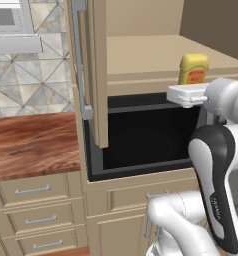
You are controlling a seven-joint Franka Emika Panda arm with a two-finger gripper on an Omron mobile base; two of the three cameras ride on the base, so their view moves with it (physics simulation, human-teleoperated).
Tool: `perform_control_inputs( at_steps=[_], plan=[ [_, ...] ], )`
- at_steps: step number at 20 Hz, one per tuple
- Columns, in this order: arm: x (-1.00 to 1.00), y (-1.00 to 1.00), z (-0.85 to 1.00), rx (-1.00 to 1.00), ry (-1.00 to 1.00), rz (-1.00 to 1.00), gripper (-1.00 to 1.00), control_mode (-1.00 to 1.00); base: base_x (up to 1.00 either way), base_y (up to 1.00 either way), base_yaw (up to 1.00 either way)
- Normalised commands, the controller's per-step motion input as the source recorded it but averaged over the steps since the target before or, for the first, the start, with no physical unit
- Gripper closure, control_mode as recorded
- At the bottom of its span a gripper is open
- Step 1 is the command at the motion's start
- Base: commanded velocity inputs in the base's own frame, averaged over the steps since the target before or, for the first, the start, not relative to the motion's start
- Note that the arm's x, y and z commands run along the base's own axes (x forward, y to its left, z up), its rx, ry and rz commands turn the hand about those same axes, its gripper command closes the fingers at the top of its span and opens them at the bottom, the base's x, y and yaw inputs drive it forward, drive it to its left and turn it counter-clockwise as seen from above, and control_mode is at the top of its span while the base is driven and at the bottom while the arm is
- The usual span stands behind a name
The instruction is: The dining table condiment station is running low on mustard. Refill the condiment station by opening the cabinet and taking the mustard from the cabinet and placing it on the dining table.
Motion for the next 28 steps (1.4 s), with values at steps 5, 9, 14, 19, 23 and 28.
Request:
perform_control_inputs(
  at_steps=[5,9,14,19,23,28],
  plan=[
    [-0.05,0.09,-0.07,-0.06,-0.04,0.13,1.00,1.00,-0.38,0.12,0.32],
    [0.00,0.00,0.00,0.00,0.00,0.00,1.00,1.00,-0.83,0.19,0.62],
    [0.00,0.00,0.00,0.00,0.00,0.00,1.00,1.00,-0.79,0.10,0.64],
    [0.00,0.00,0.00,0.00,0.00,0.00,1.00,1.00,-0.79,0.24,0.63],
    [0.00,0.00,0.00,0.00,0.00,0.00,1.00,1.00,-0.73,0.31,0.66],
    [0.00,0.00,0.00,0.00,0.00,0.00,1.00,1.00,-0.64,0.26,0.71]
  ],
)
